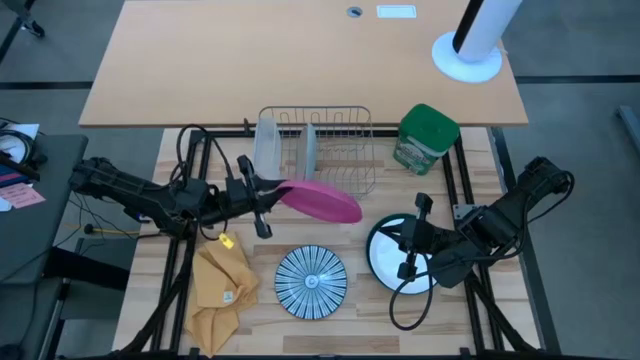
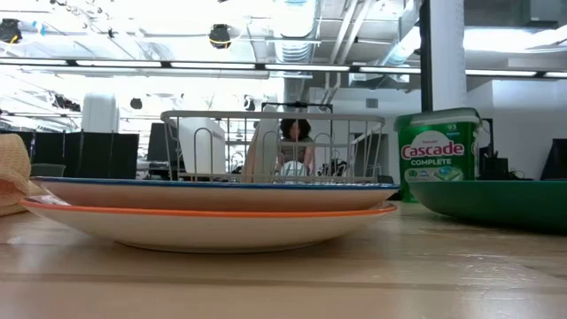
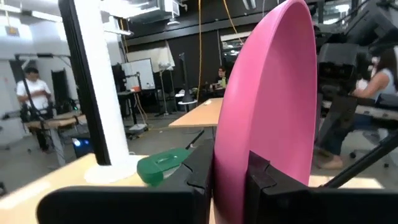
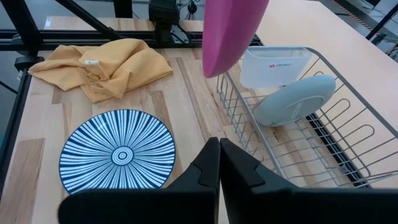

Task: Sort dishes
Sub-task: Put the pink plate into the dish rack

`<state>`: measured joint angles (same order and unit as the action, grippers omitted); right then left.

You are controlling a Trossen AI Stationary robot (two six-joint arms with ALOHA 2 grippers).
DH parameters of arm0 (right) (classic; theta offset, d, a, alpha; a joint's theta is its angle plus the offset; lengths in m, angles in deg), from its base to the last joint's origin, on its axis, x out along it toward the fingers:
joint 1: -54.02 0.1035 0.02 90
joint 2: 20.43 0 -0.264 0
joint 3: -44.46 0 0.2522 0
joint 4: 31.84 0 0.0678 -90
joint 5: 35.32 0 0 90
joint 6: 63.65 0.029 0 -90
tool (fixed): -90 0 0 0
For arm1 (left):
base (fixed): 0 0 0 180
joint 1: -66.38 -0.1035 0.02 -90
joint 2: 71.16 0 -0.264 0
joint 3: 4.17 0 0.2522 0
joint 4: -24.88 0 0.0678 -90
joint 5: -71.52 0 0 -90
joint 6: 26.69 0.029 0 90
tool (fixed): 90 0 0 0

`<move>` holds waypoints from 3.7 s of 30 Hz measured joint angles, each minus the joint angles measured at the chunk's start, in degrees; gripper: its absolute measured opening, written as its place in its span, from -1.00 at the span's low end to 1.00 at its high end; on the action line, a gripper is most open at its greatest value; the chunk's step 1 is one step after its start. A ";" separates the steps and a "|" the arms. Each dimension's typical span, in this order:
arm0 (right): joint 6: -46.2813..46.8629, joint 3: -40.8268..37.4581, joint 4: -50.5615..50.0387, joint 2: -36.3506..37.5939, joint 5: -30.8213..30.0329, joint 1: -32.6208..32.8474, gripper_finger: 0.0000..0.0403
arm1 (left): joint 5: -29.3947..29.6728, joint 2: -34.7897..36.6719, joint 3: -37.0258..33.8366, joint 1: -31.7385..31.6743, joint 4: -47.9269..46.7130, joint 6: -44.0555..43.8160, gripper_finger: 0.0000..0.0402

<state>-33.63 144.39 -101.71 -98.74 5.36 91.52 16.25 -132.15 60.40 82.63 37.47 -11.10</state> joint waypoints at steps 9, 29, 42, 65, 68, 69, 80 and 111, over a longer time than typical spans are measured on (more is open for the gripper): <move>0.01 0.00 -0.33 0.00 0.59 0.28 -0.94 | -10.73 0.00 0.00 0.00 -3.02 23.91 -0.84; -0.03 0.00 -2.81 0.00 1.53 -0.13 -0.94 | -11.12 -0.02 0.00 -0.86 -14.74 78.07 -0.84; -0.02 0.00 -3.24 0.00 1.53 0.00 -0.94 | -20.31 0.00 3.67 -21.39 -13.82 92.23 -0.93; -0.04 -0.02 -3.43 0.00 1.51 -0.07 -0.94 | -49.38 -14.34 26.81 -36.18 -36.81 84.90 -0.92; -0.04 -0.02 -3.45 0.00 1.51 0.02 -0.94 | -47.62 -18.34 30.99 -36.71 -42.58 87.23 -0.92; -0.04 -0.02 -3.45 0.00 1.53 0.02 -0.94 | -46.72 -19.59 32.39 -36.77 -44.30 87.84 -0.92; -0.52 -0.02 -3.48 0.00 1.51 0.02 -0.94 | -42.86 -29.60 44.56 -37.25 -59.43 92.91 -0.91; -0.12 -0.02 -3.49 -0.19 1.68 0.00 -0.94 | -29.88 -38.48 48.32 -36.88 -68.72 108.49 -0.91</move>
<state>-33.76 144.37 -105.20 -98.92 7.05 91.52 -13.63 -170.63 108.72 45.75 -31.25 97.38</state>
